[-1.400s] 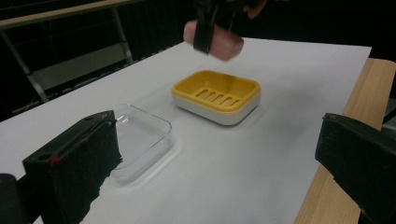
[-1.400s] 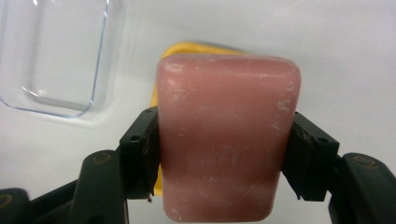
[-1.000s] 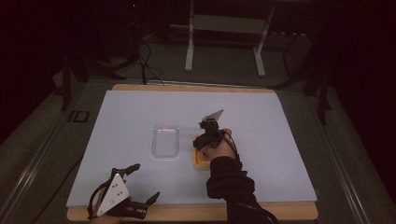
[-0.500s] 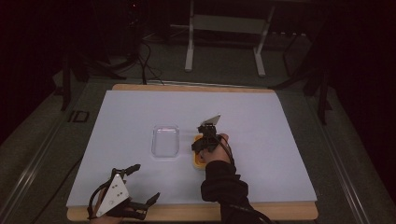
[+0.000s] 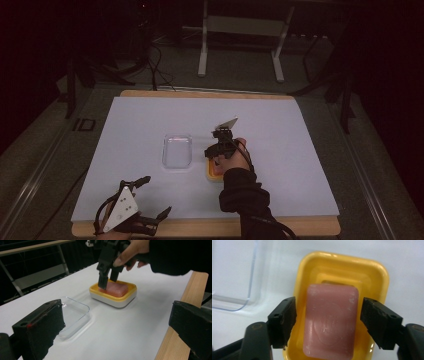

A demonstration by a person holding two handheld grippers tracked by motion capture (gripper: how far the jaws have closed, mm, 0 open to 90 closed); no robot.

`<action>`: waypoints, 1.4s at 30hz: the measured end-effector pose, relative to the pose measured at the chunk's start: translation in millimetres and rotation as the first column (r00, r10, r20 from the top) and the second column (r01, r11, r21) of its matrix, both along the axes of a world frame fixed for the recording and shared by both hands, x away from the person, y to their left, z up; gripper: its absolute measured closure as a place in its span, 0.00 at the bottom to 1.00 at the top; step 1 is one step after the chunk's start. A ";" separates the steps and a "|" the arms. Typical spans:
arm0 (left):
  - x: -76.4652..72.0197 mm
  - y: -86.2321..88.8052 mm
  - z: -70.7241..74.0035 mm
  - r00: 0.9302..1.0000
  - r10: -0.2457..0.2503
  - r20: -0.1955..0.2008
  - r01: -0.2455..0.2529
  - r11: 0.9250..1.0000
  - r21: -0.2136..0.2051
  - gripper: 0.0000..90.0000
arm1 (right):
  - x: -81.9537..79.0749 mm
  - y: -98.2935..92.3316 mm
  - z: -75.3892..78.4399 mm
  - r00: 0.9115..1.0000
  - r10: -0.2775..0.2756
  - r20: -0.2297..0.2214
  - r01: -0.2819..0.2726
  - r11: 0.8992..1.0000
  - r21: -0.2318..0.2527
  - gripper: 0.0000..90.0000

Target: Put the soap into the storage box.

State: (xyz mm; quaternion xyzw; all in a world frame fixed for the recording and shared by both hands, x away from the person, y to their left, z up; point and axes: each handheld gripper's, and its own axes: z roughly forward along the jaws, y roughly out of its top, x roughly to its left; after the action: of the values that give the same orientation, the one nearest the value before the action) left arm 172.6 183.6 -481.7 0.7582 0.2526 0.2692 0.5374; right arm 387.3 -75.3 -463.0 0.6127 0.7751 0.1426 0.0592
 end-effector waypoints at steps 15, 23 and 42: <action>0.8 -0.7 -0.3 1.000 -0.011 -0.006 0.011 1.000 0.005 0.00 | -3.9 -25.6 12.0 0.958 0.262 0.112 -0.270 0.961 0.064 0.15; 1.0 -1.4 -0.9 1.000 -0.008 -0.008 0.008 1.000 0.011 0.00 | -10.9 -48.9 16.6 0.931 0.313 0.189 -0.336 0.936 0.103 0.15; 2.5 -2.8 -2.5 1.000 -0.007 -0.014 0.007 1.000 0.029 0.00 | -37.8 -143.1 17.2 0.924 0.232 0.305 -0.264 0.962 0.070 0.16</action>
State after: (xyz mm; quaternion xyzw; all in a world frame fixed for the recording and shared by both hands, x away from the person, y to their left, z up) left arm 175.1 180.8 -484.2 0.7687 0.2497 0.2657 0.5254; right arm 349.5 -218.4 -445.8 0.4839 0.8199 0.2807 0.1215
